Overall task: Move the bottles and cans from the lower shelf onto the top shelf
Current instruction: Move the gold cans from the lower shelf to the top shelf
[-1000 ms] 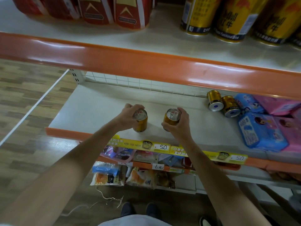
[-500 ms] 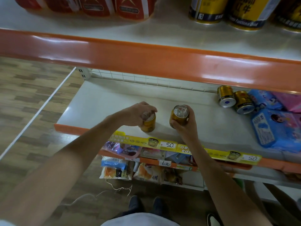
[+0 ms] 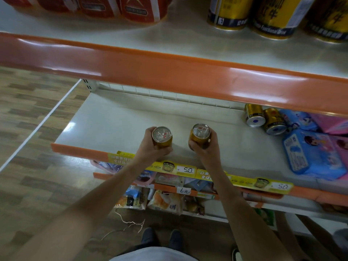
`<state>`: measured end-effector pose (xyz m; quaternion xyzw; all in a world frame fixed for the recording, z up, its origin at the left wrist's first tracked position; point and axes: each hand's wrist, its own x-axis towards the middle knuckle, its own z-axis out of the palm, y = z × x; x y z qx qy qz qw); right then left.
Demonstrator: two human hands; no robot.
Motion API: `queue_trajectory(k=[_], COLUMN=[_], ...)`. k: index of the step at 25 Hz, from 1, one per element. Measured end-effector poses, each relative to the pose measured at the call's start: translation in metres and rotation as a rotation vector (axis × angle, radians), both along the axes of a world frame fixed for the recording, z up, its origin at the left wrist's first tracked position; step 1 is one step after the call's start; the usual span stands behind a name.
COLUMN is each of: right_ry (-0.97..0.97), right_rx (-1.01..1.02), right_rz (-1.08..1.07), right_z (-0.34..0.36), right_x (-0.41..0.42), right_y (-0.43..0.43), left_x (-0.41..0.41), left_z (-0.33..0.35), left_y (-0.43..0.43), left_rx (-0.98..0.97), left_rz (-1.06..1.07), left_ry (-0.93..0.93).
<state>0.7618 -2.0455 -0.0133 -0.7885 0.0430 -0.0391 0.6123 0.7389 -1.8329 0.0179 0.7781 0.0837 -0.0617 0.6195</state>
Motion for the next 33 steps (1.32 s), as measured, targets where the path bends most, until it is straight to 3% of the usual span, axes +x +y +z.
queue_trajectory(k=[3, 7, 16, 23, 33], right_ry=[0.033, 0.038, 0.037, 0.052, 0.048], right_rx=[-0.008, -0.023, 0.044, -0.049, -0.058], right_rz=[-0.011, -0.017, -0.044, -0.048, -0.088], right_z=[-0.004, -0.006, -0.007, 0.005, 0.015], right_x=[0.002, 0.003, 0.008, 0.009, 0.011], right_y=[-0.001, -0.001, -0.002, 0.008, 0.008], left_x=[0.009, 0.028, 0.019, 0.023, 0.022], left_z=[0.002, 0.011, 0.005, 0.011, 0.029], left_y=[-0.003, 0.007, -0.005, -0.018, -0.022], left_rx=[0.012, 0.093, -0.009, -0.052, -0.019], left_rz=[0.070, -0.025, 0.071, 0.096, 0.069], left_ry=[-0.009, -0.018, -0.026, 0.006, 0.049])
